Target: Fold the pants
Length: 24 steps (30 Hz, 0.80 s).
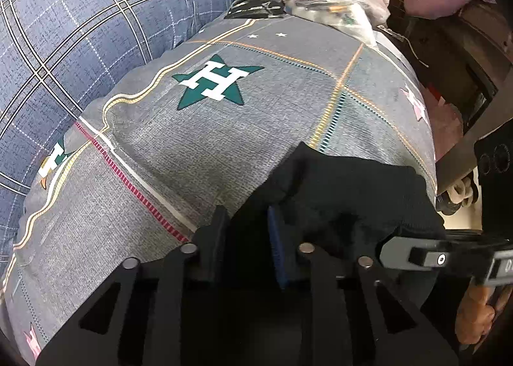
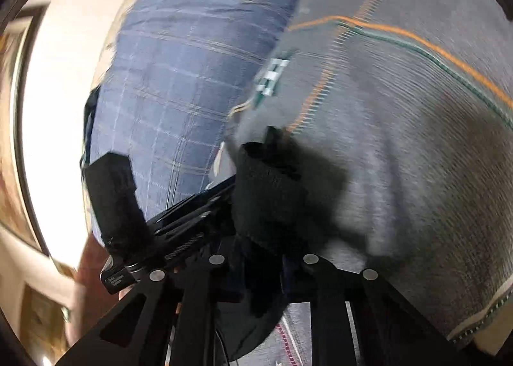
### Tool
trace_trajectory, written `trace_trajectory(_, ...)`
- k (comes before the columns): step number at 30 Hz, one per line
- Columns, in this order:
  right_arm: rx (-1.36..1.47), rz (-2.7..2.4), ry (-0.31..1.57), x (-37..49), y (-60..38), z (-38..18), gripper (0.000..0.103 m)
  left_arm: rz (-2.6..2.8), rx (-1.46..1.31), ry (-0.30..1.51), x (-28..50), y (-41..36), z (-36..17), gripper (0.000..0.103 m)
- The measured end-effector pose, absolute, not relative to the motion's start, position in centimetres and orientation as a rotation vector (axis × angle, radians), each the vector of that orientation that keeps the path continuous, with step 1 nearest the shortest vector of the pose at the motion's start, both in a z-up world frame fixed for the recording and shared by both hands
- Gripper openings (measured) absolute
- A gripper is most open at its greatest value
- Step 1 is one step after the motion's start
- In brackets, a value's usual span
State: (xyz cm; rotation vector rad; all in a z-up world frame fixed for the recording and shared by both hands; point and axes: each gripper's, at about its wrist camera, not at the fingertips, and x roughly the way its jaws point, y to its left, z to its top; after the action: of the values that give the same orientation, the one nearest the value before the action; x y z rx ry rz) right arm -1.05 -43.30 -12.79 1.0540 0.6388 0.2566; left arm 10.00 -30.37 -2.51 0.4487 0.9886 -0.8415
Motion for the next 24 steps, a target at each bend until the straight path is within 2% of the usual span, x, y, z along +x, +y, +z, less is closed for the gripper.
trace_trajectory(6, 0.899, 0.318, 0.572, -1.6, -40.9, -10.0, 0.012, -0.774, 0.291, 0.985, 10.6, -26.3, -1.2, 0.021)
trace_trajectory(12, 0.712, 0.406, 0.522, -2.1, -36.2, -6.8, 0.012, -0.661, 0.064, 0.967, 10.9, -17.1, 1.2, 0.021)
trace_trajectory(19, 0.579, 0.508, 0.56, -1.3, -29.4, -5.7, 0.012, -0.459, -0.06, 0.897, 7.3, -4.1, 2.4, 0.021)
trace_trajectory(24, 0.47, 0.592, 0.625, -1.0, -23.4, -5.9, 0.012, -0.35, -0.128, 0.856, 4.3, 1.8, 1.7, 0.022)
